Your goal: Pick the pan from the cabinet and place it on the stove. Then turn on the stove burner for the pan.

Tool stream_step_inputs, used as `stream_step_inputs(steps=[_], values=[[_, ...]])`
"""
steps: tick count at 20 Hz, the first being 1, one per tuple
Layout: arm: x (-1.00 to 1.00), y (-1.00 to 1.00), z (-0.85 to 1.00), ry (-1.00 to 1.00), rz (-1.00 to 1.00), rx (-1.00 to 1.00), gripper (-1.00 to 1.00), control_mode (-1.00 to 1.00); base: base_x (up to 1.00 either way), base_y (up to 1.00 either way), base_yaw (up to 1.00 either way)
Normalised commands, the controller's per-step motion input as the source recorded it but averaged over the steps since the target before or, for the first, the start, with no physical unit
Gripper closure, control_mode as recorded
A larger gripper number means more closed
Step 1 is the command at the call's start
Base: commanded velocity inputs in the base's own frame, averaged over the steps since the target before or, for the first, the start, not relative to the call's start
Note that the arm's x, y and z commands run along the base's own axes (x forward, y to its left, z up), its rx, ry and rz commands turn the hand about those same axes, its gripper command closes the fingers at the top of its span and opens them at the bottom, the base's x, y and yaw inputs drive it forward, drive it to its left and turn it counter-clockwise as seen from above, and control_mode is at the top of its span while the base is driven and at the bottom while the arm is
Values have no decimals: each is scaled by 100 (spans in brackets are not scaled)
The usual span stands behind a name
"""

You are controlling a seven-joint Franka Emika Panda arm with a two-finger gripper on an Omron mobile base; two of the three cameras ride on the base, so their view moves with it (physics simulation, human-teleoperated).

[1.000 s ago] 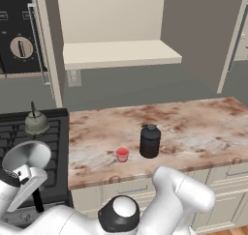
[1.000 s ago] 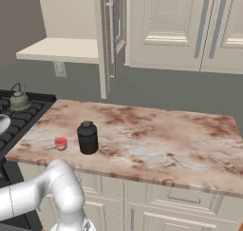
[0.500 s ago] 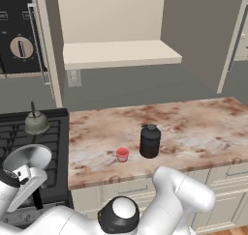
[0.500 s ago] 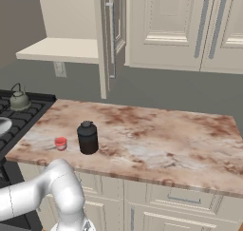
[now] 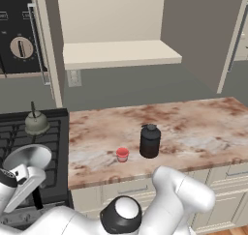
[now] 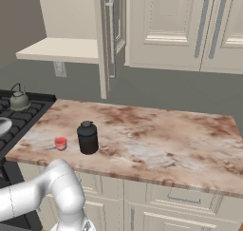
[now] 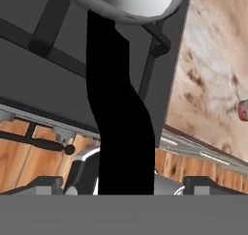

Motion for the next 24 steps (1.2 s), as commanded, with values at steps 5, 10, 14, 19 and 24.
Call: stream_step_inputs(steps=[5,10,14,19,24], values=[[-2,-7,40,-5,0,0,-100,-100,0,0,0],[-5,-16,38,-11,0,1,-100,-100,0,0,0],[-58,-25,17,-13,0,8,-100,-100,0,0,0],[-69,-34,18,-10,0,13,-100,-100,0,0,0],[-67,-42,14,-6,1,19,-100,-100,0,0,0]])
